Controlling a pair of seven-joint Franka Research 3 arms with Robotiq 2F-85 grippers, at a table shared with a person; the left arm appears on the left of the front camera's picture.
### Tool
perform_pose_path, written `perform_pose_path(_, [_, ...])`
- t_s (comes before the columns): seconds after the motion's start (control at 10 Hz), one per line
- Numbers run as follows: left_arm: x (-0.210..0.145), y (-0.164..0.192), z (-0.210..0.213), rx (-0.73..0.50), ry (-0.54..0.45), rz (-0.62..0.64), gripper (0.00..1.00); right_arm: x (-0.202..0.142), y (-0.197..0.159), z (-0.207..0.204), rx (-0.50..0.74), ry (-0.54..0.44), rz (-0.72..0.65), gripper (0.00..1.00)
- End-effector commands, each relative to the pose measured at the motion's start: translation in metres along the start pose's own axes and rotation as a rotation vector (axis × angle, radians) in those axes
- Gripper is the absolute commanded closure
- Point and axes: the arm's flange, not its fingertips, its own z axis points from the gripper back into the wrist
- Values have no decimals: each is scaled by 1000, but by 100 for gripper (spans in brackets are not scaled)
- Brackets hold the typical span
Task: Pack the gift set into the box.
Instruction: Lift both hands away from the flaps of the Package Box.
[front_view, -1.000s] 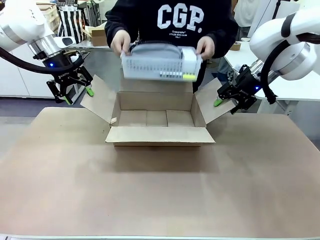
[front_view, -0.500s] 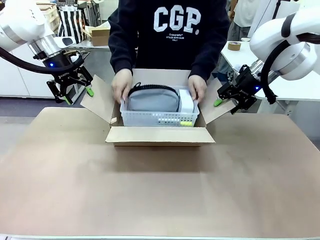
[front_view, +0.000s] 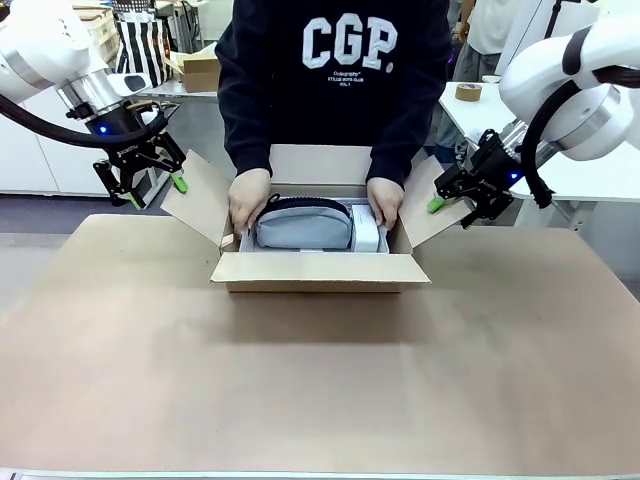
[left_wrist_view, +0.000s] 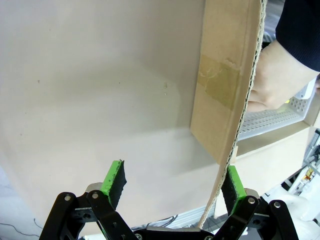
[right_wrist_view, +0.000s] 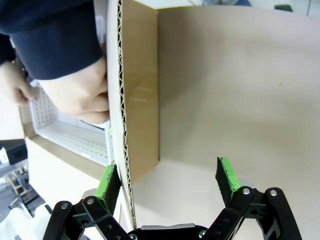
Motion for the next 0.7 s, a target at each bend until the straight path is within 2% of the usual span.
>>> perform_pose_path(0.0, [-2,-1,1,18,-7,15,0,-1,4,3,-23,6,-13,0])
perform_pose_path(0.6, [-2,-1,1,18,-7,15,0,-1,4,3,-23,6,-13,0])
